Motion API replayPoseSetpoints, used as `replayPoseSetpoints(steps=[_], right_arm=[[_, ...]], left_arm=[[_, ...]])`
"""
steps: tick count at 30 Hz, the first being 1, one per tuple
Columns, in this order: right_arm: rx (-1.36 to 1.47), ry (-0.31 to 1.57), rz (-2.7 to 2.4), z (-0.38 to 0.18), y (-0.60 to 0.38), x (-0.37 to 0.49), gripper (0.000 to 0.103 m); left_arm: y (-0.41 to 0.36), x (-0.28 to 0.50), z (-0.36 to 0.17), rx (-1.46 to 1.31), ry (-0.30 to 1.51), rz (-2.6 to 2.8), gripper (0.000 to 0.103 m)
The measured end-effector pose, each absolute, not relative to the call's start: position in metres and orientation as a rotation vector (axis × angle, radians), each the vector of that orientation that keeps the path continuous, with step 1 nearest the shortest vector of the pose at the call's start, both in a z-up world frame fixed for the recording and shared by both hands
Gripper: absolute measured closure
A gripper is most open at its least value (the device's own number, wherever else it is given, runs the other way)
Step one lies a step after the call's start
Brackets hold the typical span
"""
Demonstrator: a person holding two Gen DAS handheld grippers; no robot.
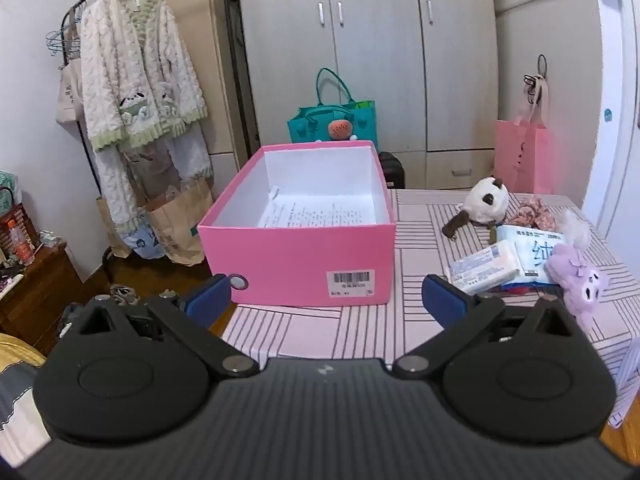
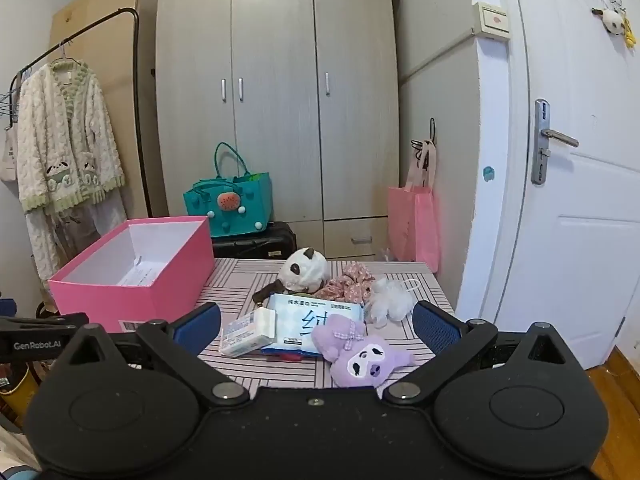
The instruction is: Organize soft objects
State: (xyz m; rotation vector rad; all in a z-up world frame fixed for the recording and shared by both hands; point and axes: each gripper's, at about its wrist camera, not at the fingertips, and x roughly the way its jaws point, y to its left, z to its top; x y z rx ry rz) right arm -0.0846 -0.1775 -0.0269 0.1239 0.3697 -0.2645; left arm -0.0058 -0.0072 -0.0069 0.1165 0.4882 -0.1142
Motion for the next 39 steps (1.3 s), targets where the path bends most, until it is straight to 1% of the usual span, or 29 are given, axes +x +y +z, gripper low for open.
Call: replayPoseSetpoints(steps=[8,14,21,39], right_arm=[[0.105,0.404,-0.238,-0.029,-0.177,-0.085,0.0],[0.1,0.416,-0.23,-0.032,-0.177,-0.082,0.0],[0.118,0.417,-0.23,-0.032,-0.179,-0.083,0.0],[0.127,0.431,-0.229,-0.036,-0.181,-0.08,0.0]], left_arm=[[-0.009,-0.004,-0.008,0.128,0.537,-0.14,0.0],[-0.008,-0.007,-0.009,0.13,0.54,-0.142,0.0],[-0.006,0.006,-0.018,0.097,0.589,-0.111,0.0],[-0.01,-0.001,-0.021,0.09,0.557,-0.112,0.001]])
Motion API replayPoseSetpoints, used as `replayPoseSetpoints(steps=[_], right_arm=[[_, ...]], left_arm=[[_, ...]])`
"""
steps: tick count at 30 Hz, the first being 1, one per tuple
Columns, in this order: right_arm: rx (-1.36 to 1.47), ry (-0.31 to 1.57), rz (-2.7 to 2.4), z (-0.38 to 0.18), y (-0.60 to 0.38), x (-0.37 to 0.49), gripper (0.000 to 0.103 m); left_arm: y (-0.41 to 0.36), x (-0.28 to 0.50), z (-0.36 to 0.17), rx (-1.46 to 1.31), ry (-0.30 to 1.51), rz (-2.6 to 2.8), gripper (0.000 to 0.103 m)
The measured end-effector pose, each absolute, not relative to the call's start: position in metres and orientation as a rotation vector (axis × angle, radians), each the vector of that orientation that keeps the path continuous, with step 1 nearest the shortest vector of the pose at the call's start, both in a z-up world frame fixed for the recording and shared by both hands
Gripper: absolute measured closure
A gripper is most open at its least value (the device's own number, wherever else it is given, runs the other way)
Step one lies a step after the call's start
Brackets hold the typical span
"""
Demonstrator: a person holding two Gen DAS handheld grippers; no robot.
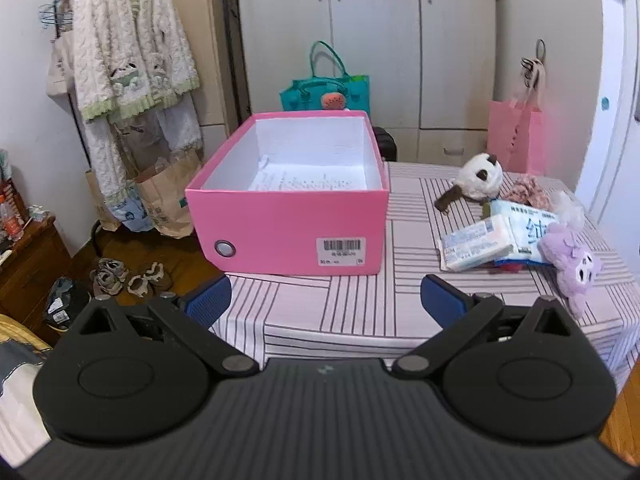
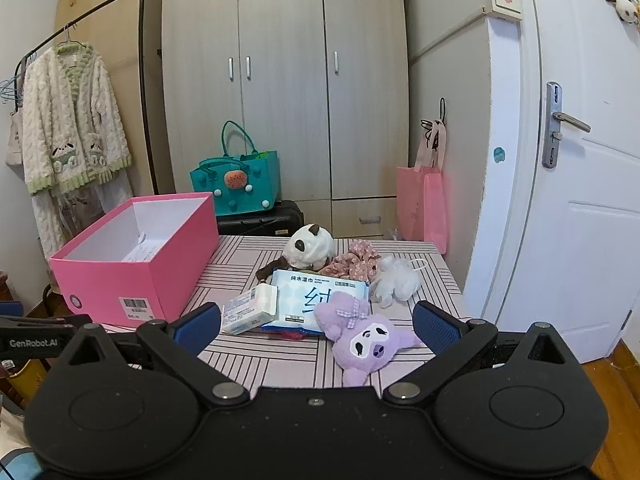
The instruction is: Organize soft objects
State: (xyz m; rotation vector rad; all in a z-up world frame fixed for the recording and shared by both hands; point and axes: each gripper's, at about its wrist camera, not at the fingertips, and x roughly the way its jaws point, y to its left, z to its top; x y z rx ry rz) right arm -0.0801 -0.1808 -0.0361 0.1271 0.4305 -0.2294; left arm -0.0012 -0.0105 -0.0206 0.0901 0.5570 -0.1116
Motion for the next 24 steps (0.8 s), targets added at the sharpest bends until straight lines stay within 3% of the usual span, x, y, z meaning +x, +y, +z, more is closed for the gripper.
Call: replayPoseSetpoints(steps=[24], right_arm=[[0.126,0.432,-0.221,-0.039,-0.181,-0.084,0.0]], left_arm=[[-0.014,-0.017,-0.016,0.05,0.557,-0.176,0.003]])
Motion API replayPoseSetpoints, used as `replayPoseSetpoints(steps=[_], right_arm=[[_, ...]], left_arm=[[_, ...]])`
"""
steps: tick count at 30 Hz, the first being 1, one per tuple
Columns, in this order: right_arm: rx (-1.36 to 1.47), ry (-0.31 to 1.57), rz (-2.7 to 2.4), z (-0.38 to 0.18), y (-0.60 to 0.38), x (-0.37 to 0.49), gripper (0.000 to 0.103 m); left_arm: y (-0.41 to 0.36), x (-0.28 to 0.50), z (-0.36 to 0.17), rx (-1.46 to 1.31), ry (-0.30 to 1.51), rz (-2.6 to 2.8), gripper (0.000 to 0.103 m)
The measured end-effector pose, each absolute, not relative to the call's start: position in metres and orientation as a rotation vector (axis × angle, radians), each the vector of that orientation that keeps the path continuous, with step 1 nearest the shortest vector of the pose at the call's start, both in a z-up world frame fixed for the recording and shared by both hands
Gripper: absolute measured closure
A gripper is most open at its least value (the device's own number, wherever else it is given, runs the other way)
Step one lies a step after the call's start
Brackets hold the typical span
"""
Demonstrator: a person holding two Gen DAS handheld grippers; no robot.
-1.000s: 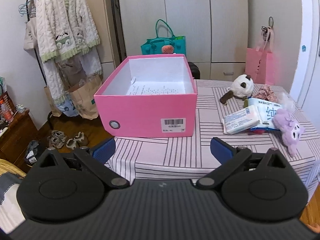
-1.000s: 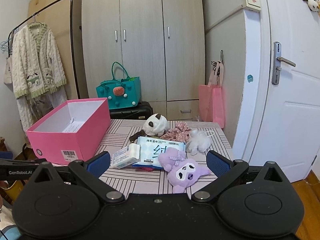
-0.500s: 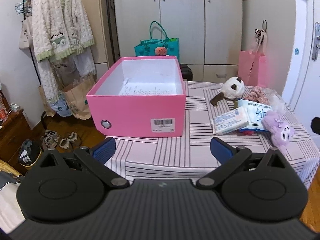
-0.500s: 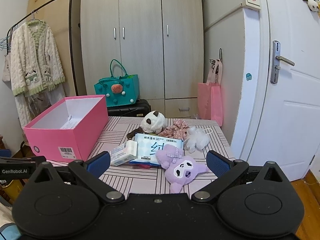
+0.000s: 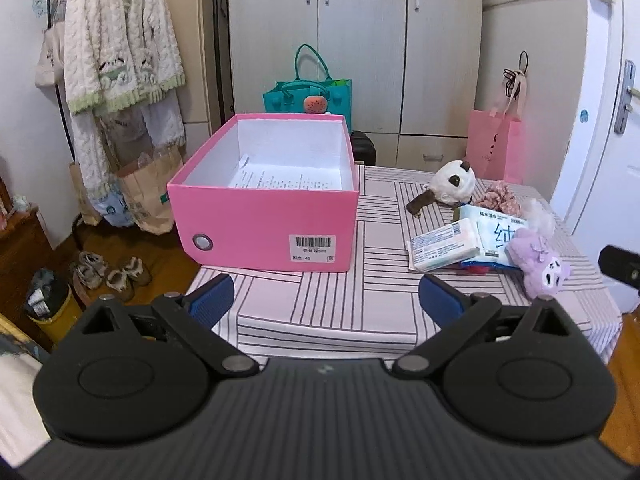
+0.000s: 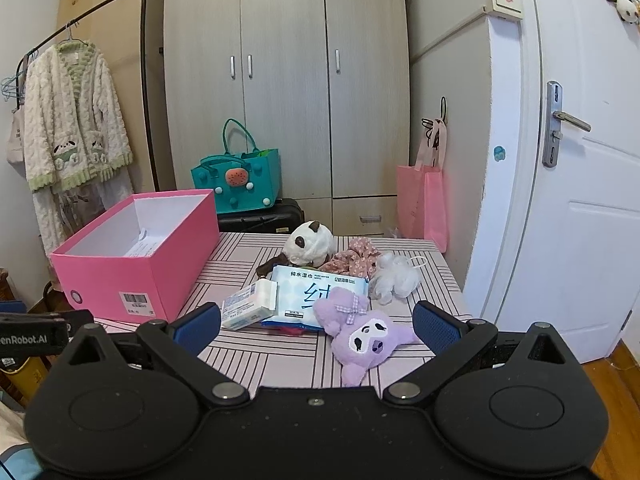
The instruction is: Organize soft objects
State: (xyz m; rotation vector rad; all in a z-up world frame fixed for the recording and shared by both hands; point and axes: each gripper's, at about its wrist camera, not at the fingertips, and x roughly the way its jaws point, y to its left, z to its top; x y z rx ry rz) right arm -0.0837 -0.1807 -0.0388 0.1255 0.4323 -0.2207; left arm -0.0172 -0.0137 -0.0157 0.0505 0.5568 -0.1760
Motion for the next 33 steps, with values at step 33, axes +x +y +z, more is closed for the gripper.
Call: replayPoseSetpoints(steps=[33], right_arm=[[0.173,0.36,-0.114,-0.075,-0.244,-0.077,0.0]], left_arm=[[-0.091,0.036,-0.007,0.233,0.571,-0.429,0.001]])
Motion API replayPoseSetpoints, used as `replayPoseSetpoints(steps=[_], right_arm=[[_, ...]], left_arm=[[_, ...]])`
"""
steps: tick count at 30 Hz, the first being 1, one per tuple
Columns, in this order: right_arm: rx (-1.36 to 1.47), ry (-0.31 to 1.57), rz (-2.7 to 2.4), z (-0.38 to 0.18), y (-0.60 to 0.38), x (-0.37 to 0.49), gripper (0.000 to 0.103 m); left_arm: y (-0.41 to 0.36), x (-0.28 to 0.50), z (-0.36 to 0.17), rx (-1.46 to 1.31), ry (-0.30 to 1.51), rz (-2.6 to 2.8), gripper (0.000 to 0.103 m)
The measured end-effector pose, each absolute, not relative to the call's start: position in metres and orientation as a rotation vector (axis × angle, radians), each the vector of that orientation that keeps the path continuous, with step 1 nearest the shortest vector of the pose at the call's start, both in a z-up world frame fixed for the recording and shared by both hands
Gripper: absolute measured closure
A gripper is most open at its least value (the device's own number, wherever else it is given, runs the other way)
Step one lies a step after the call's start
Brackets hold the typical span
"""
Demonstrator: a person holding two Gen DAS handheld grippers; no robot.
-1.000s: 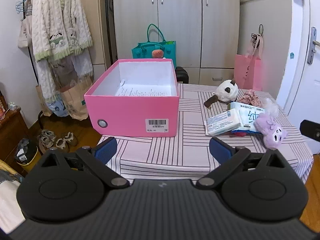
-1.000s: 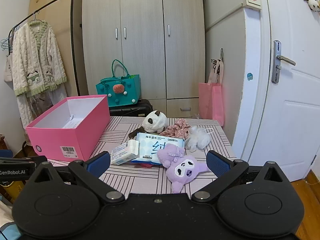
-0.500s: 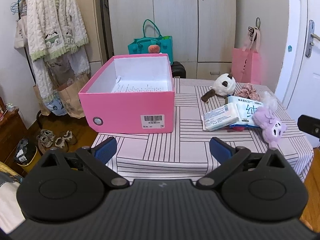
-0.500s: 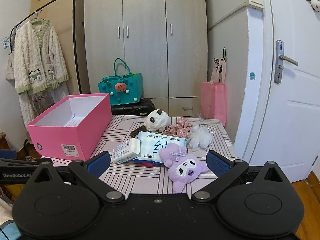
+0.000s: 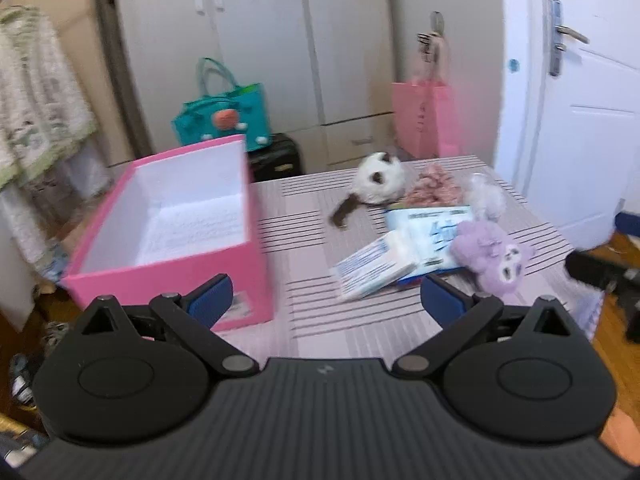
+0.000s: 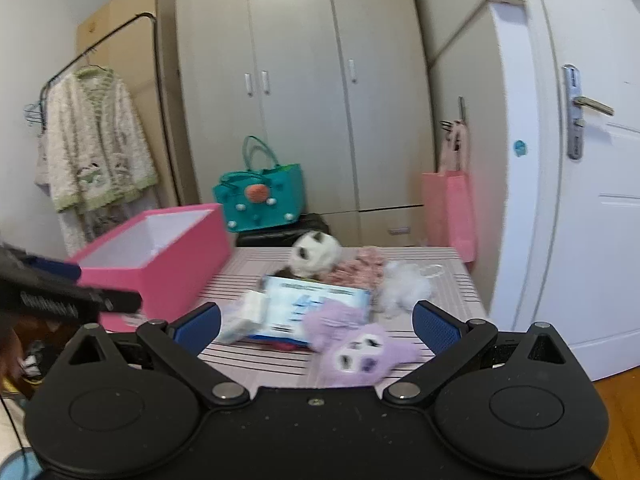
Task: Organize soft objects
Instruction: 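Reach the right tool to the purple plush and close its fingers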
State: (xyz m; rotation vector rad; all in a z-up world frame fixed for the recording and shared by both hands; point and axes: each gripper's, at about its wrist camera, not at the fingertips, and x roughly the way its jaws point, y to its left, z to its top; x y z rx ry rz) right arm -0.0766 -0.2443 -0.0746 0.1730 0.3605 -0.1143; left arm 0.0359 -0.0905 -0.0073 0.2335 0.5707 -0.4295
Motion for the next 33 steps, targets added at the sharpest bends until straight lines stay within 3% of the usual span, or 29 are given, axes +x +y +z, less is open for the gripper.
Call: replayPoseSetpoints(steps=[12,25,27,30,33], right_arm=[[0.231,0.5,-0.099,-0.139,-0.278,-0.047,0.001],[0.354,0.519,-0.053,-0.177,-0.291,-0.006,0.013],[0.325,0.506,-0.047,-0.178,-0.287,-0.004,0.013],[0.285,0.492,-0.054,-0.179,-0.28,0.001,0.013],[0.269,0.495,-0.062,-0.181,-0.278,0.004,0.016]], left_arm=[[-0.178,0.078,-0.036,0.313,0.655,-0.649,0.003],[-0.216,0.113,-0.067,0.28,0.661,-0.833,0.005],[-0.222,0.115,-0.07,0.309,0.644,-0.846,0.012],[-0.228,0.121,-0.074,0.319,0.669,-0.877,0.036],[-0.232,0.128,-0.08,0.307,0.702,-0.904,0.051]])
